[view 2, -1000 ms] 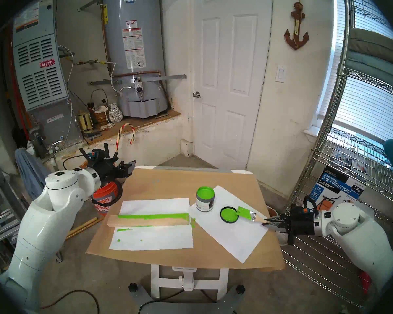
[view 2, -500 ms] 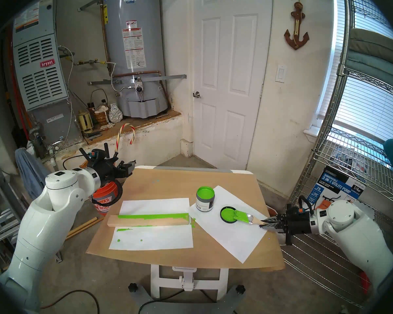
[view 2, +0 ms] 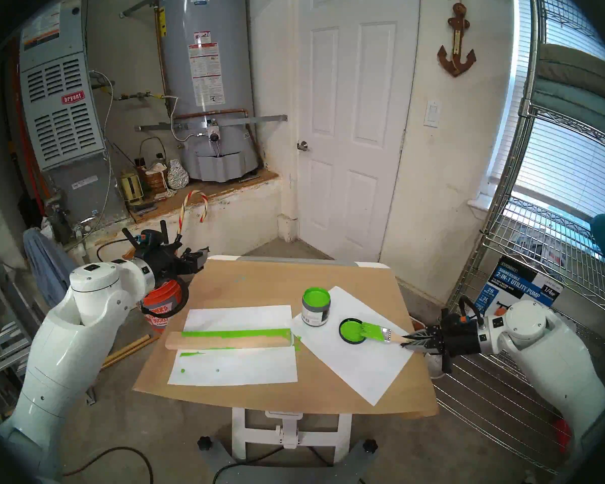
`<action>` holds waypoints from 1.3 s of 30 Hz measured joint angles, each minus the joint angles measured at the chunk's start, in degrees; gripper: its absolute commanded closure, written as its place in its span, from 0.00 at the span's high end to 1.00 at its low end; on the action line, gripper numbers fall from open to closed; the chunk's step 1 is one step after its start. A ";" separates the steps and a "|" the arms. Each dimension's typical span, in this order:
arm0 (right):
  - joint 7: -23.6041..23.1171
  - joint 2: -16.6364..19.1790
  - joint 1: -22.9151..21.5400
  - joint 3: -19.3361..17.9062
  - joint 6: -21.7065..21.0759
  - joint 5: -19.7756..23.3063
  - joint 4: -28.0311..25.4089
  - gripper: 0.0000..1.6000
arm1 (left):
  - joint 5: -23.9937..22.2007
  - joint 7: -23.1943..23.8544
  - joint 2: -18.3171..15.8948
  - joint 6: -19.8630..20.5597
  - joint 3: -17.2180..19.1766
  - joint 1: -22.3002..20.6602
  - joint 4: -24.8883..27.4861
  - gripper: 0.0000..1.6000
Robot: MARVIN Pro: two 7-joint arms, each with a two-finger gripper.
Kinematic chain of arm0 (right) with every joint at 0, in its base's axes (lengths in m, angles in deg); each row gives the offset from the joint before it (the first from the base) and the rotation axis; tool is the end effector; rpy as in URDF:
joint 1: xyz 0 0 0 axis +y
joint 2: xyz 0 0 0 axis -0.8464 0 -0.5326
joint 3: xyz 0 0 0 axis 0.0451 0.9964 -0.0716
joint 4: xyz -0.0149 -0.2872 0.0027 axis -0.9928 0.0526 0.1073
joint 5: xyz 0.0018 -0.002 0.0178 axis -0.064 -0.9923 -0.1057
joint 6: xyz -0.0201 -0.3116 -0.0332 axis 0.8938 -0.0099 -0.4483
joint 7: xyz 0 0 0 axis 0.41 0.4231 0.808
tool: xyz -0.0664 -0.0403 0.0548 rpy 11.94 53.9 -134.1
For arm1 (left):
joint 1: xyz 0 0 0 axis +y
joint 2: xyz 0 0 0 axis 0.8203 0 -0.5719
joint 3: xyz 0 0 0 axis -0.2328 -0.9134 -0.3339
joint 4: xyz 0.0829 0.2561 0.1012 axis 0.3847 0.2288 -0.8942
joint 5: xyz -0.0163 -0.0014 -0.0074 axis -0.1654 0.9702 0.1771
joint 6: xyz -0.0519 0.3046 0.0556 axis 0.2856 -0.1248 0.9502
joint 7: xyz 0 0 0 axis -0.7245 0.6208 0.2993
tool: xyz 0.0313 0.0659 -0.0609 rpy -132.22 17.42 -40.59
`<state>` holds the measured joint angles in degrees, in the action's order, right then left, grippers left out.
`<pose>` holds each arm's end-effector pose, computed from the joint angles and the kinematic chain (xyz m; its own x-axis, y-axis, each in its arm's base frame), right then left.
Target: Pick up brush, dip the brush into paint, and paint the wood
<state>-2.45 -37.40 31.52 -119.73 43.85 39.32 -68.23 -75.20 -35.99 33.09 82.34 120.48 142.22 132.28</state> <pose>0.3565 -0.2157 -0.2916 0.0250 0.6321 0.7745 0.9277 -0.3033 0.2177 0.4199 0.0740 -0.1981 0.2752 -0.0468 0.9602 -0.2429 -0.9698 0.0223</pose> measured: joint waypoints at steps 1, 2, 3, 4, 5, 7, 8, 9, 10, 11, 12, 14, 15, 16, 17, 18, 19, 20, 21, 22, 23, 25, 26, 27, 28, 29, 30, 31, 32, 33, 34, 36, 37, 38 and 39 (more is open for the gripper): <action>-0.06 0.00 -0.07 -0.02 0.00 0.00 0.02 0.00 | 0.00 0.00 0.00 0.00 0.00 0.00 0.00 1.00; -0.14 0.00 -0.15 -0.02 0.00 0.00 0.06 0.00 | 0.00 0.00 0.00 0.00 0.00 0.00 0.00 1.00; -0.21 -0.01 -0.24 -0.02 0.01 -0.01 0.12 0.00 | 0.00 0.00 0.00 0.00 0.00 0.00 0.00 1.00; -0.26 -0.03 -0.34 -0.02 0.03 -0.04 0.20 0.00 | 0.00 0.00 0.00 0.00 0.00 0.00 0.00 1.00; -0.31 -0.07 -0.44 -0.02 0.04 -0.08 0.27 0.00 | 0.00 0.00 0.00 0.00 0.00 0.00 0.00 1.00; -0.40 -0.19 -0.67 0.03 0.06 -0.20 0.42 0.00 | 0.00 0.00 0.00 0.00 0.00 0.00 0.00 1.00; -0.44 -0.27 -0.78 0.07 0.07 -0.30 0.48 0.00 | 0.00 0.00 0.00 0.00 0.00 0.00 0.00 1.00; -0.45 -0.38 -0.90 0.10 0.13 -0.43 0.54 0.00 | 0.00 0.00 0.00 0.00 0.00 0.00 0.00 1.00; -0.40 -0.58 -1.09 0.19 0.19 -0.78 0.65 0.00 | 0.00 0.00 0.00 0.00 -0.01 0.00 0.00 1.00; -0.30 -0.75 -1.25 0.30 0.22 -1.11 0.74 0.00 | 0.00 0.00 0.00 0.00 -0.02 0.00 0.00 1.00; -0.18 -0.92 -1.41 0.43 0.25 -1.45 0.86 0.00 | 0.00 0.00 0.00 0.00 -0.02 0.00 0.00 1.00; -0.04 -1.27 -1.76 0.75 0.29 -2.06 1.14 0.00 | 0.00 0.00 0.00 0.00 -0.02 0.00 0.00 1.00; -0.02 -1.46 -1.94 0.93 0.30 -2.33 1.28 0.00 | 0.00 0.00 0.00 0.00 -0.02 0.00 0.00 1.00; -0.01 -1.62 -2.10 1.08 0.31 -2.56 1.38 0.00 | 0.00 0.00 0.00 0.00 -0.02 0.00 0.00 1.00; 0.00 -1.77 -2.25 1.23 0.31 -2.80 1.46 0.00 | 0.00 0.00 0.00 0.00 -0.02 0.00 0.00 1.00; 0.00 -1.92 -2.40 1.36 0.31 -2.99 1.54 0.00 | 0.00 0.00 0.00 0.00 -0.02 0.00 0.00 1.00; 0.00 -2.07 -2.55 1.47 0.30 -3.18 1.60 0.00 | 0.00 0.00 0.00 0.00 -0.02 0.00 0.00 1.00; 0.00 -2.19 -2.66 1.55 0.29 -3.32 1.62 0.00 | 0.00 0.00 0.00 0.00 -0.02 0.00 0.00 1.00; 0.00 -2.34 -2.84 1.64 0.27 -3.52 1.66 0.00 | 0.00 0.00 0.00 0.00 -0.02 0.00 0.00 1.00; -0.01 -2.45 -2.97 1.69 0.25 -3.64 1.68 0.00 | 0.00 0.00 0.00 0.00 -0.02 0.00 0.00 1.00; -0.03 -2.56 -3.11 1.72 0.24 -3.72 1.72 0.00 | 0.00 0.00 0.00 0.00 -0.02 0.00 0.00 1.00; -0.10 -2.72 -3.34 1.76 0.20 -3.75 1.77 0.00 | 0.00 0.00 0.00 0.00 -0.02 0.00 0.00 1.00; -0.14 -2.77 -3.43 1.76 0.17 -3.76 1.78 0.04 | 0.00 0.00 0.00 0.00 -0.02 0.00 0.00 1.00; -0.25 -2.89 -3.61 1.78 0.06 -3.76 1.80 0.08 | 0.00 0.00 0.00 0.00 -0.02 0.00 0.00 1.00; -0.33 -2.96 -3.72 1.78 -0.07 -3.76 1.81 0.12 | 0.00 0.00 0.00 0.00 -0.02 0.00 0.00 1.00; -0.44 -3.03 -3.83 1.78 -0.23 -3.76 1.84 0.12 | 0.00 0.00 0.00 0.00 -0.02 0.00 0.00 1.00; -0.53 -3.08 -3.91 1.79 -0.37 -3.75 1.85 0.16 | 0.00 0.00 0.00 0.00 -0.02 0.00 0.00 1.00; -0.62 -3.11 -3.98 1.79 -0.49 -3.75 1.88 0.16 | 0.00 0.00 0.00 0.00 -0.02 0.00 0.00 1.00; -0.78 -3.19 -4.09 1.79 -0.71 -3.75 1.98 0.15 | 0.00 0.00 0.00 0.00 -0.02 0.00 0.00 1.00; -0.90 -3.24 -4.17 1.79 -0.83 -3.75 2.07 0.15 | 0.00 0.00 0.00 0.00 -0.02 0.00 0.00 1.00; -1.08 -3.30 -4.25 1.79 -0.95 -3.75 2.18 0.16 | 0.00 0.00 0.00 0.00 -0.02 0.00 0.00 1.00; -1.32 -3.41 -4.36 1.79 -1.12 -3.76 2.35 0.19 | 0.00 0.00 0.00 0.00 -0.02 0.00 0.00 1.00; -1.42 -3.47 -4.38 1.79 -1.20 -3.76 2.40 0.21 | 0.00 0.00 0.00 0.00 -0.01 0.00 0.00 1.00; -1.47 -3.51 -4.39 1.79 -1.28 -3.78 2.42 0.20 | 0.00 0.00 0.00 0.00 -0.01 0.00 0.00 1.00; -1.48 -3.57 -4.40 1.78 -1.37 -3.84 2.43 0.21 | 0.00 0.00 0.00 0.00 -0.01 0.00 0.00 1.00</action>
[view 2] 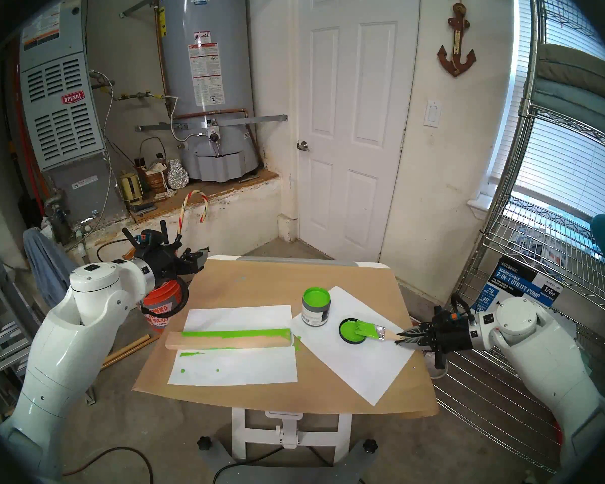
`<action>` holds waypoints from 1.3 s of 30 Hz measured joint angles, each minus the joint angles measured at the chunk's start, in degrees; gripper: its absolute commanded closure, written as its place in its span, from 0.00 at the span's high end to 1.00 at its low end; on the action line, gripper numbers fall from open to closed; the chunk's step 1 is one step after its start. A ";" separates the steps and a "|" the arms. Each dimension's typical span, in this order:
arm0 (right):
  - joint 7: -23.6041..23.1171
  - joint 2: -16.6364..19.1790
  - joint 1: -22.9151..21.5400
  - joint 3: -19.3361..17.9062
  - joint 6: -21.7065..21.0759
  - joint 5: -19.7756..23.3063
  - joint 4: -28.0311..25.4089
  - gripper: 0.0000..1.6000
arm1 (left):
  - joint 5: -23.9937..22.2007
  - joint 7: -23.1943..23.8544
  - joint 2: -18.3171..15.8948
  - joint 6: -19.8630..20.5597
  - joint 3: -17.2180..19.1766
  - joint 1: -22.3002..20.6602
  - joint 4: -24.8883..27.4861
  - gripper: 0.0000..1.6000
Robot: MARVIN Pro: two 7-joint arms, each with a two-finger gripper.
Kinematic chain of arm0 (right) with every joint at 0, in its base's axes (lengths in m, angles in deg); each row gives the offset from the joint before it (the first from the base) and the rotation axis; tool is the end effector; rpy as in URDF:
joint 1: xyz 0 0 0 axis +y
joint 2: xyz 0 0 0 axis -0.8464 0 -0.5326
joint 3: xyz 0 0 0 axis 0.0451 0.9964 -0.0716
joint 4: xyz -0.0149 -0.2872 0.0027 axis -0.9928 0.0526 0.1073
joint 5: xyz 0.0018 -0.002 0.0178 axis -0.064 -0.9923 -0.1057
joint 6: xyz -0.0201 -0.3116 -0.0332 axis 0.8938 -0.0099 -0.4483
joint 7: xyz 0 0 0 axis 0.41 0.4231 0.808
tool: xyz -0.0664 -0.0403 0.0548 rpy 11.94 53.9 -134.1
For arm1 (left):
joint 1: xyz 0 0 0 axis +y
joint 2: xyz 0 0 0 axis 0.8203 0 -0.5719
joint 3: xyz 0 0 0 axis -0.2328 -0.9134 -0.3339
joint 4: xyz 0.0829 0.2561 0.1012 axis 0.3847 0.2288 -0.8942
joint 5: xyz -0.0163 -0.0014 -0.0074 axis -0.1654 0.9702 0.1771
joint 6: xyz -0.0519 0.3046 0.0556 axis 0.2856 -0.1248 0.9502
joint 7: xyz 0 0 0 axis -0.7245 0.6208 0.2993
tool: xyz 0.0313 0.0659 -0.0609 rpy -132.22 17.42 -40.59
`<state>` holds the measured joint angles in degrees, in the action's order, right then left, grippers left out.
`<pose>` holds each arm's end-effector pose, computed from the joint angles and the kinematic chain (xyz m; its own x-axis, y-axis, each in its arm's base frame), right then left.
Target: Pick up brush, dip the brush into paint, and paint the wood
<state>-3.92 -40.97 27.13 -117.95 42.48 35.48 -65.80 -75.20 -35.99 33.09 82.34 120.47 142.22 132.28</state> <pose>0.3700 -0.2057 -0.3000 0.0324 0.6400 0.7677 0.9319 -0.2970 0.2082 0.4199 0.0739 -0.1981 0.2753 -0.0469 0.9602 -0.2430 -0.9698 0.0223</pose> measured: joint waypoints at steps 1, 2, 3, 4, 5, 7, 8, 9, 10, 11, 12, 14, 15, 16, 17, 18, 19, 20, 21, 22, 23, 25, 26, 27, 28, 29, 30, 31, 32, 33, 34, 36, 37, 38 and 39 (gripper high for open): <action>0.00 -0.05 0.00 -0.01 -0.05 -0.05 0.01 0.23 | 0.00 0.00 0.00 0.00 0.01 0.00 0.00 1.00; 0.01 -0.10 0.00 -0.03 -0.09 -0.09 0.02 0.24 | 0.00 0.00 0.00 0.00 0.01 0.00 0.00 1.00; 0.03 -0.14 0.00 -0.04 -0.11 -0.13 0.02 0.25 | 0.00 0.00 0.00 0.00 0.01 0.00 0.00 1.00; 0.12 -0.19 0.02 -0.07 -0.12 -0.17 0.02 0.26 | 0.00 0.00 0.00 0.00 0.01 0.00 0.00 1.00; 0.20 -0.21 0.05 -0.10 -0.12 -0.20 0.02 0.28 | 0.00 0.00 0.00 0.00 0.01 0.00 0.00 1.00; 0.33 -0.21 0.13 -0.14 -0.12 -0.24 -0.02 0.29 | 0.00 0.00 0.00 0.00 0.01 0.00 0.00 1.00; 0.41 -0.20 0.17 -0.16 -0.12 -0.26 -0.05 0.26 | 0.00 0.00 0.00 0.00 0.01 0.00 0.00 1.00; 0.49 -0.18 0.22 -0.17 -0.12 -0.28 -0.08 0.26 | 0.00 0.00 0.00 0.00 0.01 0.00 0.00 1.00; 0.57 -0.14 0.29 -0.18 -0.10 -0.30 -0.09 0.26 | 0.00 0.00 0.00 0.00 0.01 0.00 0.00 1.00; 0.63 -0.10 0.36 -0.20 -0.08 -0.32 -0.10 0.27 | 0.00 0.00 0.00 0.00 0.01 0.00 0.00 1.00; 0.70 -0.04 0.45 -0.23 -0.06 -0.33 -0.11 0.27 | 0.00 0.00 0.00 0.00 0.01 0.00 0.00 1.00; 0.80 0.08 0.66 -0.30 -0.01 -0.34 -0.16 0.28 | 0.00 0.00 0.00 0.00 0.01 0.00 0.00 1.00; 0.86 0.15 0.82 -0.36 0.01 -0.34 -0.19 0.28 | 0.00 0.00 0.00 0.00 0.00 0.00 0.00 1.00; 0.89 0.19 0.91 -0.39 0.02 -0.34 -0.21 0.28 | 0.00 0.00 0.00 0.00 0.00 0.00 0.00 1.00; 0.93 0.26 1.07 -0.44 0.05 -0.34 -0.24 0.29 | 0.00 0.00 0.00 0.00 -0.01 0.00 0.00 1.00; 0.98 0.32 1.24 -0.49 0.07 -0.34 -0.27 0.30 | 0.00 0.00 0.00 0.00 -0.01 0.00 0.00 1.00; 1.04 0.39 1.42 -0.55 0.11 -0.33 -0.28 0.29 | 0.00 0.00 0.00 0.00 -0.01 0.00 0.00 1.00; 1.07 0.42 1.51 -0.59 0.12 -0.33 -0.28 0.29 | 0.00 0.00 0.00 0.00 -0.01 0.00 0.00 1.00; 1.12 0.46 1.67 -0.65 0.14 -0.33 -0.28 0.30 | 0.00 0.00 0.00 0.00 -0.01 0.00 0.00 1.00; 1.17 0.52 1.85 -0.73 0.18 -0.33 -0.29 0.31 | 0.00 0.00 0.00 0.00 -0.01 0.00 0.00 1.00; 1.20 0.55 1.95 -0.77 0.20 -0.32 -0.29 0.32 | 0.00 0.00 0.00 0.00 -0.01 0.00 0.00 1.00; 1.26 0.61 2.16 -0.87 0.26 -0.29 -0.30 0.35 | 0.00 0.00 0.00 0.00 -0.01 0.00 0.00 1.00; 1.28 0.63 2.23 -0.91 0.29 -0.28 -0.31 0.36 | 0.00 0.00 0.00 0.00 -0.01 0.00 0.00 1.00; 1.30 0.65 2.31 -0.95 0.33 -0.27 -0.32 0.38 | 0.00 0.00 0.00 0.00 -0.01 0.00 0.00 1.00; 1.32 0.68 2.37 -0.98 0.35 -0.27 -0.33 0.40 | 0.00 0.00 0.00 0.00 -0.01 0.00 0.00 1.00; 1.36 0.70 2.43 -1.02 0.38 -0.26 -0.36 0.41 | 0.00 0.00 0.00 0.00 -0.01 0.00 0.00 1.00; 1.40 0.72 2.48 -1.06 0.40 -0.26 -0.39 0.42 | 0.00 0.00 0.00 0.00 -0.01 0.00 0.00 1.00; 1.44 0.74 2.51 -1.07 0.42 -0.26 -0.41 0.44 | 0.00 0.00 0.00 0.00 -0.01 0.00 0.00 1.00; 1.47 0.75 2.54 -1.09 0.44 -0.26 -0.43 0.44 | 0.00 0.00 0.00 0.00 -0.01 0.00 0.00 1.00; 1.50 0.77 2.56 -1.09 0.46 -0.26 -0.45 0.44 | 0.00 0.00 0.00 0.00 -0.01 0.00 0.00 1.00; 1.53 0.78 2.57 -1.10 0.48 -0.26 -0.46 0.44 | 0.00 0.00 0.00 0.00 -0.01 0.00 0.00 1.00; 1.61 0.80 2.57 -1.12 0.49 -0.27 -0.50 0.44 | 0.00 0.00 0.00 0.00 -0.01 0.00 0.00 1.00; 1.64 0.81 2.57 -1.13 0.49 -0.27 -0.51 0.45 | 0.00 0.00 0.00 0.00 -0.01 0.00 0.00 1.00; 1.67 0.82 2.57 -1.15 0.49 -0.27 -0.51 0.46 | 0.00 0.00 0.00 0.00 -0.01 0.00 0.00 1.00; 1.68 0.83 2.57 -1.16 0.49 -0.27 -0.52 0.46 | 0.00 0.00 0.00 0.00 -0.01 0.00 0.00 1.00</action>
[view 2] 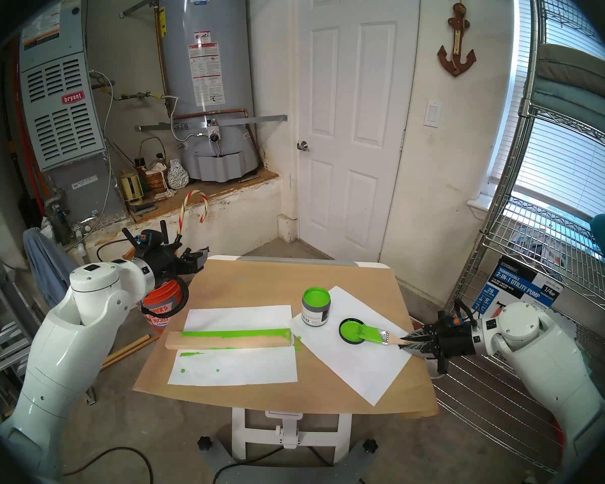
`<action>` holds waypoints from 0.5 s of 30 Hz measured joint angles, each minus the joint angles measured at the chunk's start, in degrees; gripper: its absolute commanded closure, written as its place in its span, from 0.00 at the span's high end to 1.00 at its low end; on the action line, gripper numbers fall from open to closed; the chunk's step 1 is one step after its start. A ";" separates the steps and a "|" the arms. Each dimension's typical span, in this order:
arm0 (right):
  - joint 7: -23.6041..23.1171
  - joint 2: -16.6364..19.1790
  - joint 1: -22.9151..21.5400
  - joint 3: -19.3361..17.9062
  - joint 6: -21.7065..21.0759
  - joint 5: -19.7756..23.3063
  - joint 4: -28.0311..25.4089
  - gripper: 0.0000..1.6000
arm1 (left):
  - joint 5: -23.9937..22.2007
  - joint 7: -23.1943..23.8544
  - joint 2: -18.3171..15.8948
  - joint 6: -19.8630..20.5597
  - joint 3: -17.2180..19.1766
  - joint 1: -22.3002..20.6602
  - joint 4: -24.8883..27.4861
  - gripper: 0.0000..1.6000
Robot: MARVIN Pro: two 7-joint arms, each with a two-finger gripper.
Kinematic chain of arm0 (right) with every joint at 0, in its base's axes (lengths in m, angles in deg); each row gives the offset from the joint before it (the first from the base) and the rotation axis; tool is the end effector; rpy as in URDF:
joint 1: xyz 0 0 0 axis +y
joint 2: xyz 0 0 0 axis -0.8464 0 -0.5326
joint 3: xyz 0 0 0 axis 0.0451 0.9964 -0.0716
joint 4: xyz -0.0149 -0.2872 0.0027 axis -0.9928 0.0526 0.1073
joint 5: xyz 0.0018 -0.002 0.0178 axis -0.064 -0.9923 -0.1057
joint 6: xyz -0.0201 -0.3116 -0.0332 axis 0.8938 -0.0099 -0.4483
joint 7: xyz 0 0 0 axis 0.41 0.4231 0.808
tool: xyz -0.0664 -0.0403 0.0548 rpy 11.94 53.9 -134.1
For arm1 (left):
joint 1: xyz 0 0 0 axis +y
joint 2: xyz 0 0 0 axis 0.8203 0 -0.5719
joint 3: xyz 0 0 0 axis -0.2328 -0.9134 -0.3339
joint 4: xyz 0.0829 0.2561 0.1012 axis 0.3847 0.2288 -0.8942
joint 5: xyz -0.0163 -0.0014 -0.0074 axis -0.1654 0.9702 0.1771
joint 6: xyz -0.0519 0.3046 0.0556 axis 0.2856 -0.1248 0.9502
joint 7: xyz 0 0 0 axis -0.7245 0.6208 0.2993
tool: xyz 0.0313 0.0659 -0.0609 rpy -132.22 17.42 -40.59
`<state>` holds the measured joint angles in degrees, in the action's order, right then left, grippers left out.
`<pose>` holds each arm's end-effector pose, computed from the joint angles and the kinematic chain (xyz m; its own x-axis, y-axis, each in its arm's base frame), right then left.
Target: Pick up brush, dip the brush into paint, and paint the wood
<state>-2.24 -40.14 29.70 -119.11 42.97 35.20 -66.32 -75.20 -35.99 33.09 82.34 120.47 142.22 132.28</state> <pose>0.3618 -0.2127 -0.3052 0.0447 0.6528 0.7562 0.9251 -0.3129 0.2154 0.4199 0.0739 -0.1981 0.2753 -0.0469 0.9602 -0.2430 -0.9698 0.0223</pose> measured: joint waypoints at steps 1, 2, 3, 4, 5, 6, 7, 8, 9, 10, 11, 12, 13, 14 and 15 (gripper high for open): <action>0.00 0.00 0.00 -0.01 0.00 0.00 0.00 0.46 | 0.00 0.00 0.00 0.00 0.00 0.00 0.00 1.00; 0.00 0.01 0.00 -0.02 -0.01 0.01 0.00 0.47 | 0.00 0.00 0.00 0.00 0.00 0.00 0.00 1.00; 0.00 0.01 -0.01 -0.02 -0.03 0.02 0.00 0.47 | 0.00 0.00 0.00 0.00 0.00 0.00 0.00 1.00; 0.00 0.01 -0.02 -0.03 -0.04 0.05 0.01 0.48 | 0.00 0.00 0.00 0.00 0.00 0.00 0.00 1.00; 0.00 0.02 -0.03 -0.03 -0.06 0.07 0.02 0.49 | 0.00 0.00 0.00 0.00 0.00 0.00 0.00 1.00; -0.01 0.02 -0.03 -0.03 -0.11 0.09 0.02 0.49 | 0.00 0.00 0.00 0.00 0.00 0.00 0.00 1.00; -0.01 0.03 -0.04 -0.03 -0.19 0.11 0.02 0.50 | 0.00 0.00 0.00 0.00 0.00 0.00 0.00 1.00; -0.03 0.04 -0.04 -0.03 -0.27 0.13 0.02 0.51 | 0.00 0.00 0.00 0.00 0.00 0.00 0.00 1.00; -0.07 0.04 -0.04 -0.03 -0.47 0.15 0.02 0.57 | 0.00 0.00 0.00 0.00 0.00 0.00 0.00 1.00; -0.11 0.05 -0.04 -0.03 -0.69 0.17 0.01 0.61 | 0.00 0.00 0.00 0.00 0.00 0.00 0.00 1.00; -0.15 0.06 -0.04 -0.03 -0.89 0.19 0.00 0.72 | 0.00 0.00 0.00 0.00 0.00 0.00 0.00 1.00; -0.19 0.06 -0.04 -0.03 -1.09 0.20 -0.03 0.81 | 0.00 0.00 0.00 0.00 0.00 0.00 0.00 1.00; -0.20 0.07 -0.04 -0.03 -1.30 0.21 -0.07 0.85 | 0.00 0.00 0.00 0.00 0.00 0.00 0.00 1.00; -0.21 0.07 -0.04 -0.03 -1.41 0.21 -0.10 0.85 | 0.00 0.00 0.00 0.00 0.00 0.00 0.00 1.00; -0.21 0.08 -0.04 -0.04 -1.53 0.21 -0.13 0.84 | 0.00 0.00 0.00 0.00 0.00 0.00 0.00 1.00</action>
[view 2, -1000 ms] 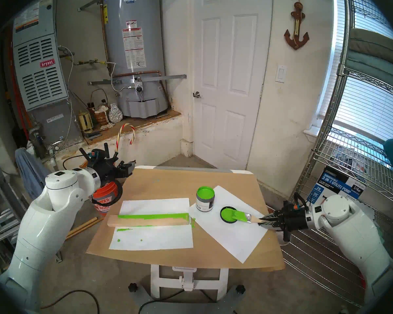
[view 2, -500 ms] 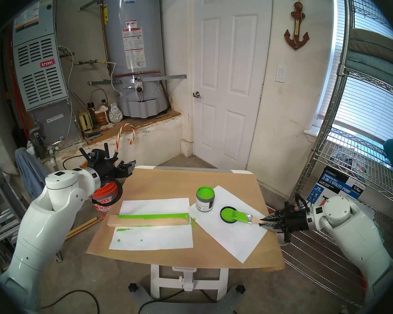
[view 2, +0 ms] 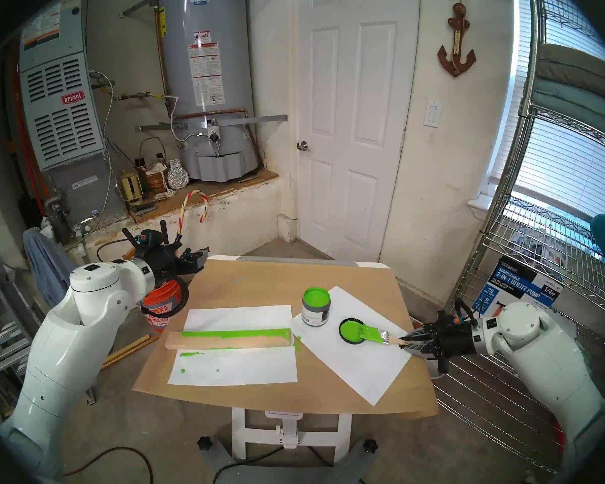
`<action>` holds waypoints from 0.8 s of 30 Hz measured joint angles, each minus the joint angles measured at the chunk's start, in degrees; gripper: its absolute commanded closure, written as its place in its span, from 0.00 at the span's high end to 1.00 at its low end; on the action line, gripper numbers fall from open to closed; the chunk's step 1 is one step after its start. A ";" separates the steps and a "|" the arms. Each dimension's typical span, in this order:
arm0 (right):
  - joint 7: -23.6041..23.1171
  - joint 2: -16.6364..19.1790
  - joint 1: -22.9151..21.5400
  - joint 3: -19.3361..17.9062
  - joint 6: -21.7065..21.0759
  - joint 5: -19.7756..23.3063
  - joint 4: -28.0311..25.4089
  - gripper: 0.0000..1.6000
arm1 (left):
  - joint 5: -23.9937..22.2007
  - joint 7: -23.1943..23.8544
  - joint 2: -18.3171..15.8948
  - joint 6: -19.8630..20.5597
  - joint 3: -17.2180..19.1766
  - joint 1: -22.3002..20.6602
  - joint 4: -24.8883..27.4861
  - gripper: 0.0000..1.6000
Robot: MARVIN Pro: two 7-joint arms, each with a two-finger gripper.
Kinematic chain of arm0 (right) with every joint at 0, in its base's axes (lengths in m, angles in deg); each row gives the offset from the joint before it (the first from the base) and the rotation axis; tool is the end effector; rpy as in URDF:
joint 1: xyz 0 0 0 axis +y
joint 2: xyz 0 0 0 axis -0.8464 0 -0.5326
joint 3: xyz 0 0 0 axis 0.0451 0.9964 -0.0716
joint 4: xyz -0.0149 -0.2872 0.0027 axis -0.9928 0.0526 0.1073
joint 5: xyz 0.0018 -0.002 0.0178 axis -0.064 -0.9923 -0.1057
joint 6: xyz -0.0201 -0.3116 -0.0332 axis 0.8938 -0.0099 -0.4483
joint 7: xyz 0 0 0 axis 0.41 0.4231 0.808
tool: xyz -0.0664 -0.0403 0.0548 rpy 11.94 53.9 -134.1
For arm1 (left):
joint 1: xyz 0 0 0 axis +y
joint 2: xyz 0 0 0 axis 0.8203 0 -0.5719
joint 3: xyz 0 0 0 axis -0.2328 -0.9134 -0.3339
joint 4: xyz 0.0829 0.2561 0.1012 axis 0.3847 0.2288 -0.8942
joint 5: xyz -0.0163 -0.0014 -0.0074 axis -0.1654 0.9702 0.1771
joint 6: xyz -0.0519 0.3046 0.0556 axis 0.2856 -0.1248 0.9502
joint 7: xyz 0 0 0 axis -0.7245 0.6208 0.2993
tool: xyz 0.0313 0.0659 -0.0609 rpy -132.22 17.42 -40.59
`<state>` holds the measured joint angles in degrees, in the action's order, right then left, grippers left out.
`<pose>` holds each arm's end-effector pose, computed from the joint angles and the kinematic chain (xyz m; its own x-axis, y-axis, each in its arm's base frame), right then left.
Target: Pick up brush, dip the brush into paint, and paint the wood
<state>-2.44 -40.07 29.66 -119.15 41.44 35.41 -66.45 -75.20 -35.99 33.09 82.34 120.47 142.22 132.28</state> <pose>0.3619 -0.2130 -0.3047 0.0688 0.6513 0.7557 0.9246 -0.3261 0.1969 0.4199 0.0739 -0.1981 0.2753 -0.0469 0.9602 -0.2430 -0.9698 0.0223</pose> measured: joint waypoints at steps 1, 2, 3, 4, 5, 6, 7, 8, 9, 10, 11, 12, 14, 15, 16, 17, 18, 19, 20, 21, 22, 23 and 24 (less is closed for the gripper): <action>0.00 0.00 0.00 -0.03 -0.11 0.00 -0.05 0.85 | 0.00 0.00 0.00 0.00 0.00 0.00 0.00 1.00; 0.01 0.01 -0.01 -0.08 -0.22 0.00 -0.11 0.86 | 0.00 0.00 0.00 0.00 0.00 0.00 0.00 1.00; 0.02 0.02 -0.01 -0.12 -0.34 0.00 -0.19 0.86 | 0.00 0.00 0.00 0.00 0.00 0.00 0.00 1.00; 0.02 0.03 0.00 -0.15 -0.48 0.03 -0.26 0.86 | 0.00 0.00 0.00 0.00 0.00 0.00 0.00 1.00; 0.02 0.03 0.00 -0.19 -0.63 0.06 -0.32 0.85 | 0.00 0.00 0.00 0.00 0.00 0.00 0.00 1.00; 0.01 0.03 0.01 -0.23 -0.81 0.13 -0.37 0.84 | 0.00 0.00 0.00 0.00 0.00 0.00 0.00 1.00; -0.04 0.02 0.02 -0.29 -1.05 0.32 -0.40 0.82 | 0.00 0.00 0.00 0.00 0.00 0.00 0.00 1.00; -0.16 0.00 0.03 -0.41 -1.35 0.58 -0.40 0.69 | 0.00 0.00 0.00 0.00 0.00 0.00 0.00 1.00; -0.49 -0.04 0.04 -0.67 -1.89 1.19 -0.41 0.64 | 0.00 0.00 0.00 0.00 0.00 0.00 0.00 1.00; -0.68 -0.07 0.04 -0.84 -2.24 1.62 -0.41 0.58 | 0.00 0.00 0.00 0.00 0.00 0.00 0.00 1.00; -0.98 -0.12 0.05 -1.14 -2.84 2.38 -0.41 0.64 | 0.00 0.00 0.00 0.00 0.00 0.00 0.00 1.00; -1.39 -0.19 0.06 -1.51 -3.47 3.26 -0.41 0.69 | 0.00 0.00 0.00 0.00 0.00 0.00 0.00 1.00; -2.41 -0.29 0.18 -2.55 -4.83 5.65 -0.48 0.69 | 0.00 0.00 0.00 0.00 0.00 0.00 0.00 1.00; -2.90 -0.30 0.32 -3.19 -5.64 6.94 -0.63 0.68 | 0.00 0.00 0.00 0.00 0.00 0.00 0.00 1.00; -3.38 -0.29 0.50 -3.88 -6.38 8.26 -0.80 0.69 | 0.00 0.00 0.00 0.00 0.00 0.00 0.00 1.00; -3.96 -0.23 0.83 -4.81 -7.18 9.87 -1.06 0.70 | 0.00 0.00 0.00 0.00 0.00 0.00 0.00 1.00; -4.41 -0.14 1.17 -5.58 -7.81 11.13 -1.30 0.71 | 0.00 0.00 0.00 0.00 0.00 0.00 0.00 1.00; -4.83 -0.03 1.53 -6.35 -8.37 12.34 -1.52 0.73 | 0.00 0.00 0.00 0.00 0.00 0.00 0.00 1.00; -5.37 0.14 2.15 -7.54 -9.19 14.07 -1.83 0.74 | 0.00 0.00 0.00 0.00 -0.01 0.00 0.00 1.00; -5.54 0.21 2.47 -8.08 -9.49 14.81 -1.93 0.74 | 0.00 0.00 0.00 0.00 -0.01 0.00 0.00 1.00; -5.70 0.29 2.78 -8.63 -9.79 15.56 -2.04 0.76 | 0.00 0.00 0.00 0.00 -0.01 0.00 0.00 1.00; -5.95 0.45 3.94 -10.41 -10.38 17.67 -2.28 0.81 | 0.00 0.00 0.00 0.00 -0.01 0.00 -0.01 1.00; -5.95 0.47 4.55 -11.27 -10.66 18.72 -2.36 0.88 | 0.00 0.00 0.00 0.00 -0.01 0.00 -0.01 1.00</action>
<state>-8.39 -39.60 34.21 -130.42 30.78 54.13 -68.81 -75.20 -35.99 33.09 82.33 120.45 142.22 132.28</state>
